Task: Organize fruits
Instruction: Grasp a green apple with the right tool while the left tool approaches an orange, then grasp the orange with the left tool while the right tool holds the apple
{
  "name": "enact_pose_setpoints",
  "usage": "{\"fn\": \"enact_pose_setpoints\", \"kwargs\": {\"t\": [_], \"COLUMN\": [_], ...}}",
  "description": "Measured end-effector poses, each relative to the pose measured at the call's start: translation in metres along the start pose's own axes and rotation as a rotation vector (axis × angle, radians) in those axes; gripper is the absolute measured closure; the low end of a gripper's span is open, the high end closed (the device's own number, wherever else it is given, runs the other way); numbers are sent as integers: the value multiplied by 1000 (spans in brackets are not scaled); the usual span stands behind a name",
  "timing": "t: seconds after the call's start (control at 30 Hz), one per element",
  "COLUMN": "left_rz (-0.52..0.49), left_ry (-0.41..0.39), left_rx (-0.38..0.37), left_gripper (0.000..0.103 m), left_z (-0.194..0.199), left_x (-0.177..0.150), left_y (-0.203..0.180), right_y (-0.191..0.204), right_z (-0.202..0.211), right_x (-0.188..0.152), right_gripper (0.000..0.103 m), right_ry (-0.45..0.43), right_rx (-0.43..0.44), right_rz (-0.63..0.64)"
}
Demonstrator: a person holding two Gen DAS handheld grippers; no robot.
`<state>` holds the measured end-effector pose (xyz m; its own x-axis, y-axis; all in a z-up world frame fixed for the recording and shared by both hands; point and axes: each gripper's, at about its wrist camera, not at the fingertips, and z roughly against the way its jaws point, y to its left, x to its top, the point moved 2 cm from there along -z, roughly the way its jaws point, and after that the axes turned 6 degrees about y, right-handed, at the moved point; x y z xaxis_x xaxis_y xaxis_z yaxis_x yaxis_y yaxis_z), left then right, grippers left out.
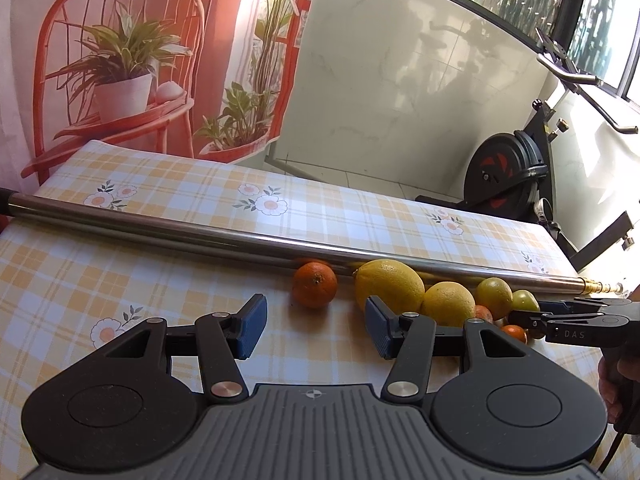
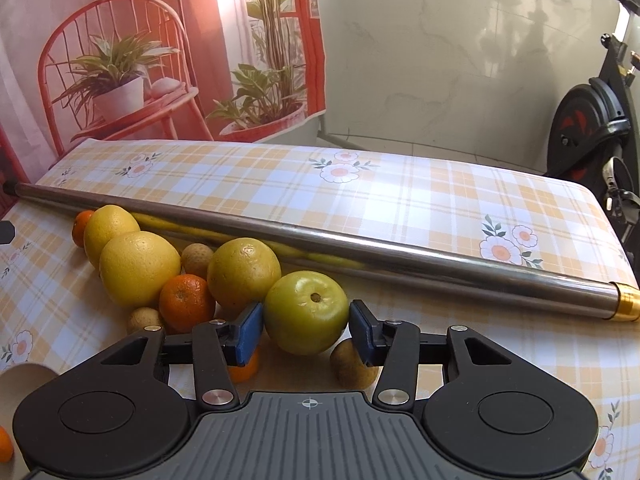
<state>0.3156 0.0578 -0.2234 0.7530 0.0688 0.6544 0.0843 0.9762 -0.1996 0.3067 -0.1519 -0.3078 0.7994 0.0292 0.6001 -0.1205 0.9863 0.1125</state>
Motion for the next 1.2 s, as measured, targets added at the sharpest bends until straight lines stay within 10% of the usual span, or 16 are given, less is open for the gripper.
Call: {"fn": "enact_pose_setpoints", "kwargs": {"t": [1.2], "left_rz": [46], "left_ry": [14], "left_rx": [-16], "left_gripper": [48], "left_z": [-37], "left_x": [6], "left_y": [10], "right_y": [2], "right_z": [64], "right_x": [-42], "right_gripper": [60], "right_ry": [-107], "right_rx": [-10], "right_rz": [-182]}}
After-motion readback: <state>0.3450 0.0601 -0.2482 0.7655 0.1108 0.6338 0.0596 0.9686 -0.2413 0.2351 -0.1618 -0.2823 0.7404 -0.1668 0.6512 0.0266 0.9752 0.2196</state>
